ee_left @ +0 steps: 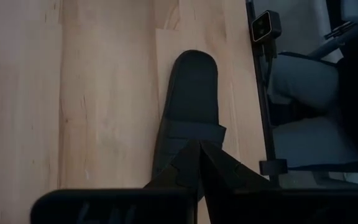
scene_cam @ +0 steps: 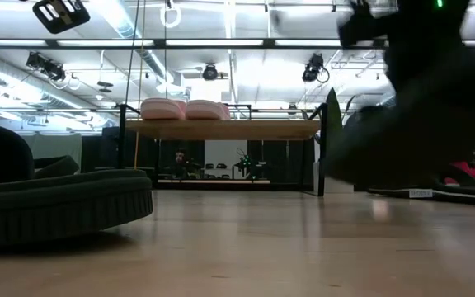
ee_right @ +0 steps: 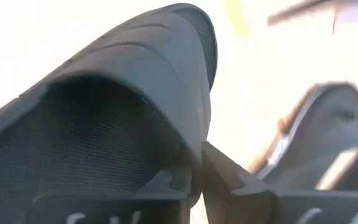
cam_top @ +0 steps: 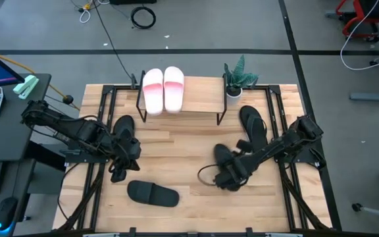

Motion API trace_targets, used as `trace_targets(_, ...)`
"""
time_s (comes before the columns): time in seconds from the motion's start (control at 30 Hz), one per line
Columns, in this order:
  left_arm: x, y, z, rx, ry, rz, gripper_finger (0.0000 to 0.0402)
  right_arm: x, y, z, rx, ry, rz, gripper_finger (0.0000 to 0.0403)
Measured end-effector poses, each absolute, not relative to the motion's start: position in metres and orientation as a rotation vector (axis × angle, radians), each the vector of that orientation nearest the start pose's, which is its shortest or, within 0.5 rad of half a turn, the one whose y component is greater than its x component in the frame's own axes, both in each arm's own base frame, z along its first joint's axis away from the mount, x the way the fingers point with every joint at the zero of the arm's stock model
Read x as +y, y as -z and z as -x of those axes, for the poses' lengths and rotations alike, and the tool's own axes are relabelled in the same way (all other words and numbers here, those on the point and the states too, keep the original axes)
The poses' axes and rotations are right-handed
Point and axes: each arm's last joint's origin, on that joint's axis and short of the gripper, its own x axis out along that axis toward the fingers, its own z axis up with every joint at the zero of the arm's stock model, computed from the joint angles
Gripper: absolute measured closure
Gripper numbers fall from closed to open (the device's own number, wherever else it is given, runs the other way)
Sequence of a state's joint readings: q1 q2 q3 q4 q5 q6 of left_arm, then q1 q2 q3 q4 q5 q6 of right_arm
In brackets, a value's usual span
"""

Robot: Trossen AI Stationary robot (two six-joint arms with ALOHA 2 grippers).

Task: Pick and place slides into the shelf
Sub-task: Put the right black slipper on the shelf

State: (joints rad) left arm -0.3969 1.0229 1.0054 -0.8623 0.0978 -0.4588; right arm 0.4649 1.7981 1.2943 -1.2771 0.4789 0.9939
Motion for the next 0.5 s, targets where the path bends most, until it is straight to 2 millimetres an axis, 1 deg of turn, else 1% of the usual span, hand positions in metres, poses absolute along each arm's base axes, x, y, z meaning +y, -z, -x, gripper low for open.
trace_targets(0.13, -0.076, -0.31, -0.174, 0.963, 0.253, 0.285, 0.0384, 0.143, -0.25, -0.297, 1.135, 0.66, 0.052, 0.0392)
trace_targets(0.2, -0.076, -0.31, -0.174, 0.959, 0.266, 0.26, 0.0388, 0.146, -0.272, -0.305, 1.005, 0.656, 0.115, 0.0392)
trace_targets(0.27, -0.076, -0.31, -0.174, 0.951, 0.289, 0.216, 0.0392, 0.143, -0.293, -0.313, 0.87, 0.691, 0.181, 0.0387)
trace_targets(0.37, -0.076, -0.31, -0.174, 0.942, 0.315, 0.163, 0.0393, 0.129, -0.322, -0.324, 0.73, 0.779, 0.279, 0.0386)
trace_targets(0.43, -0.076, -0.31, -0.174, 0.939, 0.322, 0.149, 0.039, 0.112, -0.338, -0.331, 0.688, 0.844, 0.337, 0.0393)
trace_targets(0.5, -0.076, -0.31, -0.174, 0.94, 0.32, 0.154, 0.0384, 0.091, -0.351, -0.338, 0.677, 0.911, 0.381, 0.0394)
